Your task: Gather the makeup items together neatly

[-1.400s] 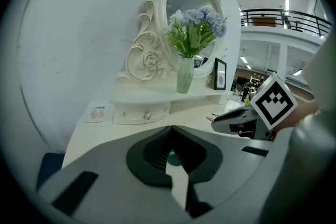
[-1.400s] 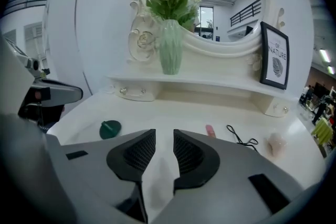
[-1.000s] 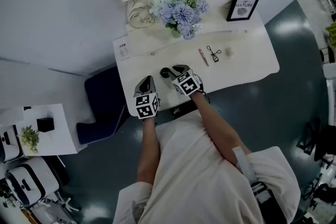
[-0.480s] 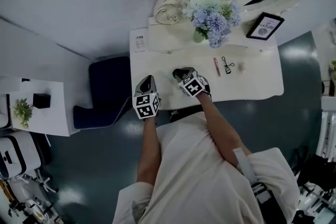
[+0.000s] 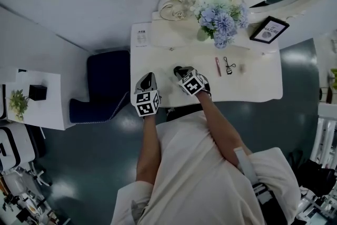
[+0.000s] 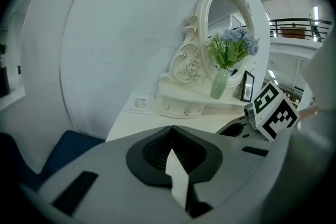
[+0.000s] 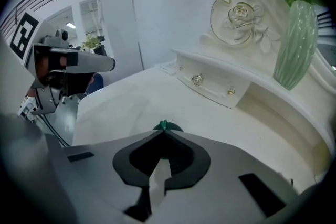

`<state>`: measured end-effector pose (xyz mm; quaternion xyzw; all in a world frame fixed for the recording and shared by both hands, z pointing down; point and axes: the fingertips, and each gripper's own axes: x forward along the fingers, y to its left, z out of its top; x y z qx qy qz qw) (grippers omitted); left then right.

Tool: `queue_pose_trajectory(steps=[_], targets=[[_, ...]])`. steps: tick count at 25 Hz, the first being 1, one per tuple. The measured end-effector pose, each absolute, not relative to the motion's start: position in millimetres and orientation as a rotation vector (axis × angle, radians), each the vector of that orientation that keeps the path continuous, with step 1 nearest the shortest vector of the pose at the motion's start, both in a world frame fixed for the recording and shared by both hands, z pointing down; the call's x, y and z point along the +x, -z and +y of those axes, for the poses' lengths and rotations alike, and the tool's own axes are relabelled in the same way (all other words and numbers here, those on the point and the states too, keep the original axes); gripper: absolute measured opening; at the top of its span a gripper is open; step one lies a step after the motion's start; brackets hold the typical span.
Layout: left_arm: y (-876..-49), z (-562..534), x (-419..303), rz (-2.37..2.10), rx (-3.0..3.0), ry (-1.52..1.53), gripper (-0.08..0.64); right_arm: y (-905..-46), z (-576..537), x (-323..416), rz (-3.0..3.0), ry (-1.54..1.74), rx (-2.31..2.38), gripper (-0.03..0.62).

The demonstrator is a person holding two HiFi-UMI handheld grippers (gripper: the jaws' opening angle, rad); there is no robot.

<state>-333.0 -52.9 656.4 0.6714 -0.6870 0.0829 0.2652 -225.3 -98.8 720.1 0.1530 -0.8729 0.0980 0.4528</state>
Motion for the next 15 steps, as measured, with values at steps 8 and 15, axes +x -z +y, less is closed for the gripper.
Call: queue_pose_trajectory(steps=[8, 15], targets=[[-652.7, -50.0, -322.5, -1.831, 1.857, -0.256, 0.014, -704.3, -103.5, -217.6, -2.197, -0.238, 0.483, 0.041], [-649.7, -55.8, -295.3, -1.769, 1.936, -0.3, 0.014, -692.0, -113.5, -188.6, -2.203, -0.27, 0.635, 0.041]])
